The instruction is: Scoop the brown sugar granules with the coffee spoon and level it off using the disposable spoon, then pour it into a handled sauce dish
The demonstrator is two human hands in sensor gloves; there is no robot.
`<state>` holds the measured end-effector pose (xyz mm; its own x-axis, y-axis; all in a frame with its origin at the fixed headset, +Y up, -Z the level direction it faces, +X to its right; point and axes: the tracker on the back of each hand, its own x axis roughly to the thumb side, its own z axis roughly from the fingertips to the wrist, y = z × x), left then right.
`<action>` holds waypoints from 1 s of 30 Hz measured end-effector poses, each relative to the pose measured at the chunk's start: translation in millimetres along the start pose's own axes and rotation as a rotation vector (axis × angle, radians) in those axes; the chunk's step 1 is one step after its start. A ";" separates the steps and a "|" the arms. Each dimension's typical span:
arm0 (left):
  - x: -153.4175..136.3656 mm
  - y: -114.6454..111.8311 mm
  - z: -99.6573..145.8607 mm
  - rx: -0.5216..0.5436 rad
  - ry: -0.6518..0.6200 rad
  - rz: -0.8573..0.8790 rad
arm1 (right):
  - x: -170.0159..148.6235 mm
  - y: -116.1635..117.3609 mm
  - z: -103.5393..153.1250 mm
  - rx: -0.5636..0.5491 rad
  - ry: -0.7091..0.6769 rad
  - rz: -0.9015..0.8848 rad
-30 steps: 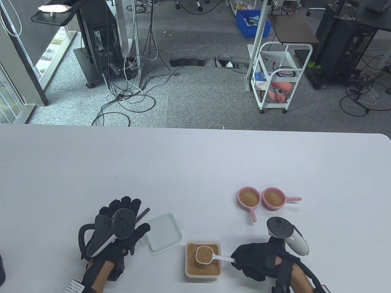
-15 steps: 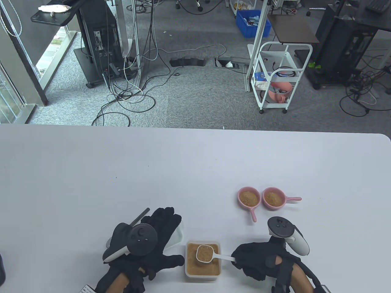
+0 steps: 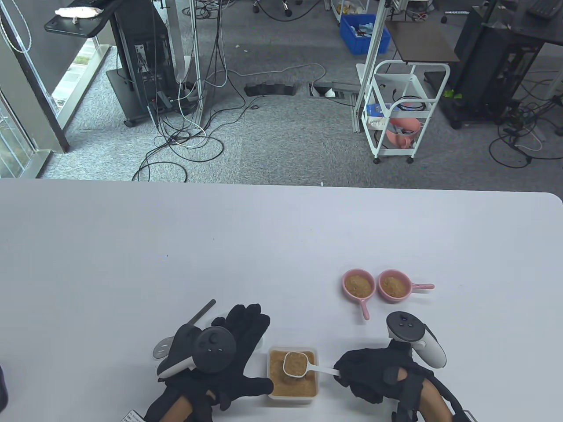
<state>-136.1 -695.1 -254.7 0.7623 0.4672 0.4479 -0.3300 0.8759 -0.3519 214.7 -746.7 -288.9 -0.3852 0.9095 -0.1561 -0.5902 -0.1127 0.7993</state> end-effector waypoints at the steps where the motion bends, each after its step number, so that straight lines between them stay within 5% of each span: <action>1: 0.2 -0.2 -0.2 -0.002 0.000 -0.002 | 0.7 -0.8 0.9 -0.003 -0.007 -0.005; 8: -0.1 -2.2 -1.7 -0.023 0.013 -0.011 | 5.4 -19.6 17.1 -0.125 -0.088 -0.094; 18: 1.0 -4.2 -3.4 -0.045 0.020 -0.018 | -6.0 -66.4 60.3 -0.547 -0.167 -0.279; 24: 1.3 -5.2 -4.3 -0.054 0.025 -0.023 | -27.8 -87.3 80.9 -0.819 -0.114 -0.366; 30: 1.2 -5.5 -4.7 -0.057 0.026 -0.022 | -45.0 -97.4 89.9 -0.968 -0.015 -0.365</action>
<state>-130.8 -699.9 -256.1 0.7835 0.4443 0.4345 -0.2818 0.8772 -0.3888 353.3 -740.7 -307.5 -0.0632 0.9571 -0.2829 -0.9897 -0.0966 -0.1055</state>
